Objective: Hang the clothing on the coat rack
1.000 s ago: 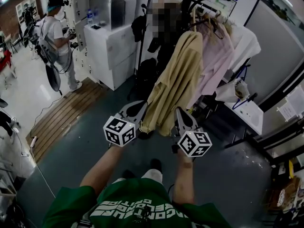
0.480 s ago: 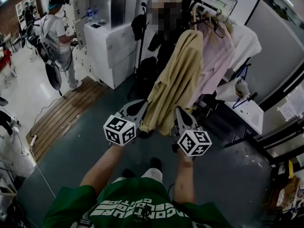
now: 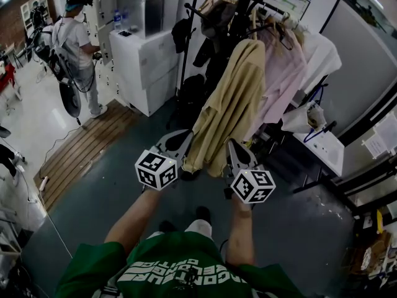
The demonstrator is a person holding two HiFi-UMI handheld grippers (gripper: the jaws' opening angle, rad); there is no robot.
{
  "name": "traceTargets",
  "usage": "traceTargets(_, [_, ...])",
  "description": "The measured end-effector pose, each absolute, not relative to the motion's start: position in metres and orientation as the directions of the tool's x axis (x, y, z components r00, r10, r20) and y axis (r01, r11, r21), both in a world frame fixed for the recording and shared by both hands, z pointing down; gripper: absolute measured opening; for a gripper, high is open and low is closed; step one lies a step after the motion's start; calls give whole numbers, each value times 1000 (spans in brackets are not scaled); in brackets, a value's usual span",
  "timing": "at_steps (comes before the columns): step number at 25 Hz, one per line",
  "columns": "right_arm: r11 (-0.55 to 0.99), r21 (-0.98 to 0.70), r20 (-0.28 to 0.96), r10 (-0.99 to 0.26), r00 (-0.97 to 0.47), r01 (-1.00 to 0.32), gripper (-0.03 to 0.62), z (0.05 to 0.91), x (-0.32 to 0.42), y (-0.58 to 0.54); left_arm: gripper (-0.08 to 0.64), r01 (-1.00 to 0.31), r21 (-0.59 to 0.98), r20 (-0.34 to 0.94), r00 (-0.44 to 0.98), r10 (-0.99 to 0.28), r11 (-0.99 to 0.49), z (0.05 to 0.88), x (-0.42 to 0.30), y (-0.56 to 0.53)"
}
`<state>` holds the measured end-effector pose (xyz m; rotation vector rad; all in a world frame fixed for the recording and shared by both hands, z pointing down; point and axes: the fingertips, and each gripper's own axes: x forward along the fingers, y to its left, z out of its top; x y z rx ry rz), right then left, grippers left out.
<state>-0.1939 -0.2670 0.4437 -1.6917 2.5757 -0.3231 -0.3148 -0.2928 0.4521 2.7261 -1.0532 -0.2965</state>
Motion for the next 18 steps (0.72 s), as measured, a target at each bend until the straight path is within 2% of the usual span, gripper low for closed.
traceTargets(18, [442, -191, 86, -882, -464, -876, 8, 448, -222, -268, 3, -673, 267, -138, 682, -718, -690, 446, -342, -295])
